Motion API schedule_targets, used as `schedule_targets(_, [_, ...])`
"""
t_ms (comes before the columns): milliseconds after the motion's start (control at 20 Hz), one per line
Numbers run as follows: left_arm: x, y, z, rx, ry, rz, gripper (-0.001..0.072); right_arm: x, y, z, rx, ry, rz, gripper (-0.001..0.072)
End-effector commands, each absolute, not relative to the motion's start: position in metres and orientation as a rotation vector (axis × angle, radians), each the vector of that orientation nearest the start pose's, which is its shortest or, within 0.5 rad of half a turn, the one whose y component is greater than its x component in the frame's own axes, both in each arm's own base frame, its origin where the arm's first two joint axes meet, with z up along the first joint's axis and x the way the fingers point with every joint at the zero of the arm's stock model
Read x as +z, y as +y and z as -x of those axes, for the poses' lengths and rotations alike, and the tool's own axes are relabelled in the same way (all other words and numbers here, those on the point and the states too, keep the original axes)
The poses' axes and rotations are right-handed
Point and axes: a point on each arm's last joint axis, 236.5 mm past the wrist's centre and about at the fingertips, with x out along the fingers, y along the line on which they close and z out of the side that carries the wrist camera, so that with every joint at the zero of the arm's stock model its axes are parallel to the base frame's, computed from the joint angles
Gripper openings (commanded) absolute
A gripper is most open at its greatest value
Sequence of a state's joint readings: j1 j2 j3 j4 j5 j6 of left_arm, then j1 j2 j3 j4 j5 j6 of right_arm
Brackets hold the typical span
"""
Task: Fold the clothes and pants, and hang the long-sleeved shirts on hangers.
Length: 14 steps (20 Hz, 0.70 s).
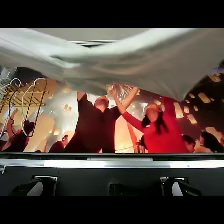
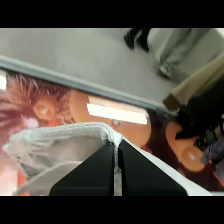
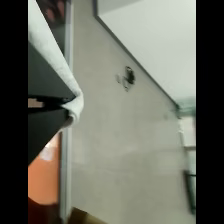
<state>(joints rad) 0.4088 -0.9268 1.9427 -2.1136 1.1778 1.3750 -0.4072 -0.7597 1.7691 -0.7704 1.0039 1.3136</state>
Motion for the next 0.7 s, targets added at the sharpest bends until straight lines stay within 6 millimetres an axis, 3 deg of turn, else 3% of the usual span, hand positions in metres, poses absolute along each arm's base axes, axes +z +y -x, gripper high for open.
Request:
schedule_targets(0, [0.550, 0.032, -0.238, 0.098, -0.139, 0.472, 0.0018, 0.602, 0.045, -0.182, 0.134, -0.350, -0.060, 0.0027])
schedule_targets(100, [0.558, 0.040, -0.222, 0.145, -0.187, 0.482, 0.0018, 0.617, 0.047, -0.171, 0.145, -0.405, -0.106, 0.0027])
schedule_targets(200, [0.557, 0.045, -0.222, 0.167, -0.188, 0.472, 0.0018, 0.621, 0.042, -0.176, 0.147, -0.416, -0.155, 0.0027])
schedule_targets(350, [0.546, 0.055, -0.247, 0.176, -0.144, 0.488, 0.0018, 0.600, 0.029, -0.216, 0.158, -0.305, -0.276, 0.0027])
schedule_targets(450, [0.523, 0.061, -0.284, 0.157, -0.059, 0.501, 0.0018, 0.554, 0.018, -0.265, 0.159, -0.102, -0.372, 0.0027])
schedule_targets(500, [0.504, 0.063, -0.309, 0.136, 0.003, 0.498, 0.0018, 0.519, 0.011, -0.294, 0.154, 0.039, -0.411, 0.0027])
schedule_targets(650, [0.412, 0.073, -0.402, 0.104, 0.257, 0.510, 0.0018, 0.396, -0.010, -0.371, 0.144, 0.467, -0.501, 0.0027])
